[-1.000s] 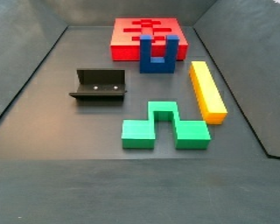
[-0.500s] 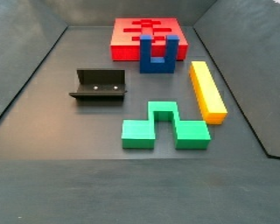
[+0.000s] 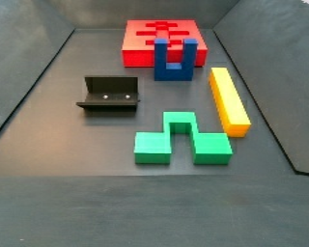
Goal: Pick up the purple object. Move up. Place the purple object on the fixture. Regrasp the purple object. Move to above the board. Insert the purple object.
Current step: Insert the purple object.
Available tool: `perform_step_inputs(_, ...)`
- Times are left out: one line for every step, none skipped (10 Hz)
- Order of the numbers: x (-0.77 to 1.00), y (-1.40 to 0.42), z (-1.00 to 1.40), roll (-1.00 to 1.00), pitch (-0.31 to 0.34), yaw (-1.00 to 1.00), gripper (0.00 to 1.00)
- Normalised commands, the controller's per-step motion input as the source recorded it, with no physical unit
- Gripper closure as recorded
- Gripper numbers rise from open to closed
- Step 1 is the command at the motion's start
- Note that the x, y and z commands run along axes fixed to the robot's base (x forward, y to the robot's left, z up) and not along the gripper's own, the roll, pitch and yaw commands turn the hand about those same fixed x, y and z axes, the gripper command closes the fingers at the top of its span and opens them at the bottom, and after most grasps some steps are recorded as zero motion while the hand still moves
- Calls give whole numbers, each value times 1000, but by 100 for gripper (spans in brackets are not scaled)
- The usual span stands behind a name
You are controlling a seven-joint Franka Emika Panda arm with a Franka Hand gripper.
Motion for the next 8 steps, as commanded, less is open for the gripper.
perform_step_inputs(143, -260, -377, -161, -21, 0, 100)
perform_step_inputs(129, -297, -480, -170, -40, 0, 100)
perform_step_inputs(80, -226, -531, -154, -47, 71, 100)
perform_step_inputs(0, -154, -551, -90, -54, 140, 100)
perform_step_inputs(-100, 0, -523, -20, -79, 183, 100)
perform_step_inputs(-69, -129, -523, 0, -46, 340, 100)
perform_step_inputs(-146, -197, -414, 60, -79, 414, 100)
perform_step_inputs(-217, -240, -360, 186, -99, 406, 100)
